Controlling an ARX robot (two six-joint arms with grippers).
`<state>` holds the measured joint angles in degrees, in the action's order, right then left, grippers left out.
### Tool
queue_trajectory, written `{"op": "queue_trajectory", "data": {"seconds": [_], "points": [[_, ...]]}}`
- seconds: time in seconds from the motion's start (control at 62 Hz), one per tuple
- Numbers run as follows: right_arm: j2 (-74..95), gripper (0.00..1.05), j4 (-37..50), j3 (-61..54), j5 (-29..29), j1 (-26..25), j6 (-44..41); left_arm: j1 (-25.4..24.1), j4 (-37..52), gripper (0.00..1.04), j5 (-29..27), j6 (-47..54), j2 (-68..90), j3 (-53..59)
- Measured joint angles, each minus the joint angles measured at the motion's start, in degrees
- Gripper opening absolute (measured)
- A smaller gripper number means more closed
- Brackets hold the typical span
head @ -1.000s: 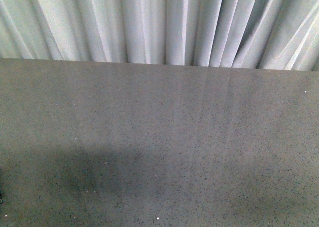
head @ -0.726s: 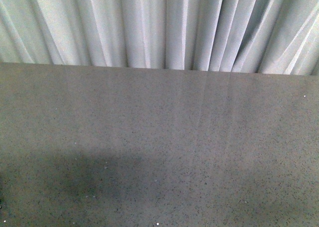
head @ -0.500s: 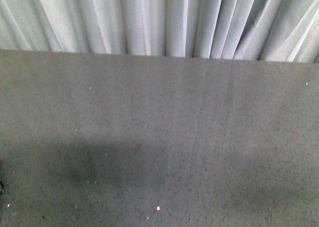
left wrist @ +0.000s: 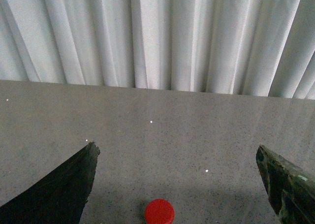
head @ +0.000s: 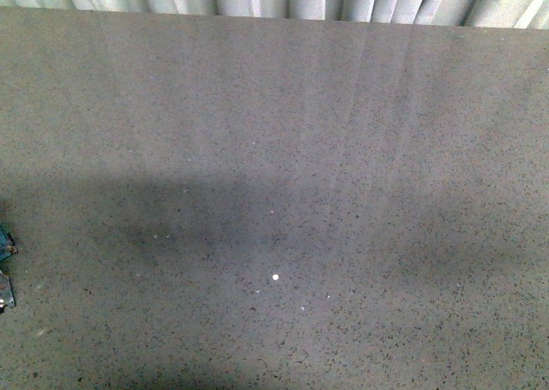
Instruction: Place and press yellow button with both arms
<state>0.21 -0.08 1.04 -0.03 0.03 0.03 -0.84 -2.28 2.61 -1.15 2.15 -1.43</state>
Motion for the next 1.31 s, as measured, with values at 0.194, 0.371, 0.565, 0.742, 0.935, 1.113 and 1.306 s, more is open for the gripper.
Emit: {"op": "queue_trajectory", "data": {"seconds": [0.194,0.371,0.565,0.742,0.935,1.113,1.306], "points": [[0.0,0.96,0.0,0.0,0.0,0.0,0.0,-10.1,-12.5,0.96,21.3,-8.0,25.5,-10.5],[0.0,0.96,0.0,0.0,0.0,0.0,0.0,-18.8,2.4,0.96,23.6,-6.8,43.1,-16.1],[0.0,0.96,0.0,0.0,0.0,0.0,0.0,-25.7,14.4,0.96,22.8,-4.5,57.6,-18.4],[0.0,0.96,0.0,0.0,0.0,0.0,0.0,-29.9,22.1,0.96,24.0,2.0,63.3,-17.7],[0.0,0.96,0.0,0.0,0.0,0.0,0.0,-33.8,29.2,0.96,25.8,8.7,72.0,-16.2],[0.0,0.96,0.0,0.0,0.0,0.0,0.0,-34.9,31.5,0.96,27.7,11.0,75.0,-14.4],[0.0,0.96,0.0,0.0,0.0,0.0,0.0,-34.3,32.9,0.96,28.7,11.8,76.1,-12.5]]}}
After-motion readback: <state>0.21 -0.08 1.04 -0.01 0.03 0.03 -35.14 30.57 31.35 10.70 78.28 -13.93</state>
